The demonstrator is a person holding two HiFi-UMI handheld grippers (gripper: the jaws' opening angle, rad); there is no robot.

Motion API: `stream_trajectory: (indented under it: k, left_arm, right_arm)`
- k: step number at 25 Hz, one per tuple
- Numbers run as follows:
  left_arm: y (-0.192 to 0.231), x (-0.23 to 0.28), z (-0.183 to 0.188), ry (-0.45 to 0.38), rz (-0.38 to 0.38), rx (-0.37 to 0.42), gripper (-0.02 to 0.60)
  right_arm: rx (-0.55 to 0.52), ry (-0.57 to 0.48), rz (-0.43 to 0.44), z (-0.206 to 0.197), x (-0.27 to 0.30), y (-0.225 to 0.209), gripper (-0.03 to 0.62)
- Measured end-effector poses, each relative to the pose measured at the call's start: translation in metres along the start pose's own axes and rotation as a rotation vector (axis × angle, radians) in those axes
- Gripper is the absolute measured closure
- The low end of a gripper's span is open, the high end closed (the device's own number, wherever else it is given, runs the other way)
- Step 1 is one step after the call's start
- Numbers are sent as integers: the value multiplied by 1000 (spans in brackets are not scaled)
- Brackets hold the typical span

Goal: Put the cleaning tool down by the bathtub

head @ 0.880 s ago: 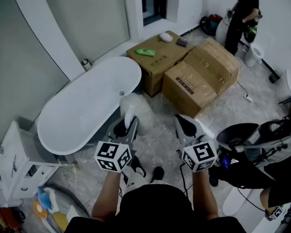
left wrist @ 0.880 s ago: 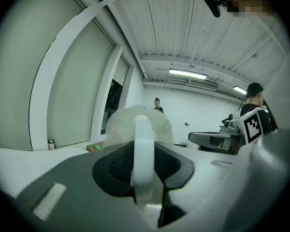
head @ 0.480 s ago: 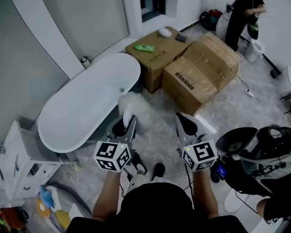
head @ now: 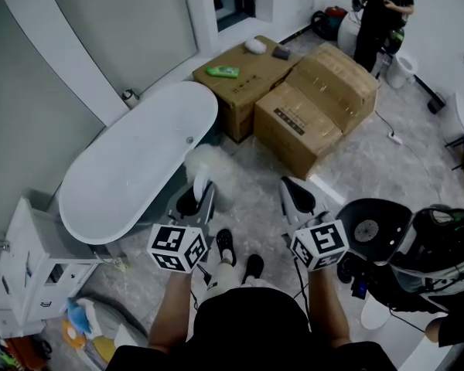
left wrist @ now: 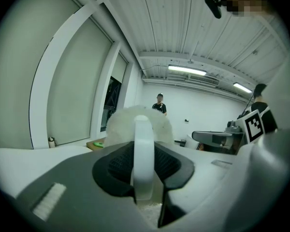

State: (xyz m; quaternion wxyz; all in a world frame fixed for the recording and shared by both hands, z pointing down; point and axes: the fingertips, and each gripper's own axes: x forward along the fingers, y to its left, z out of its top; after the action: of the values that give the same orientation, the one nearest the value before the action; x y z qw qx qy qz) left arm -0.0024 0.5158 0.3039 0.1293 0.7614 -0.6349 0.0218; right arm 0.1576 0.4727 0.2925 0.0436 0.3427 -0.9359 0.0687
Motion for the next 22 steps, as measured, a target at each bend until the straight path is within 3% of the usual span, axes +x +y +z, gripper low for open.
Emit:
stream_trajectory:
  k: [10, 22]
  left_arm:
    - [33, 27, 3, 3, -20, -16, 492]
    - [108, 98, 52, -15, -63, -1, 492]
  right_arm:
    - [-2, 21, -23, 2, 36, -5, 585]
    - [-29, 8, -52, 41, 134, -24, 585]
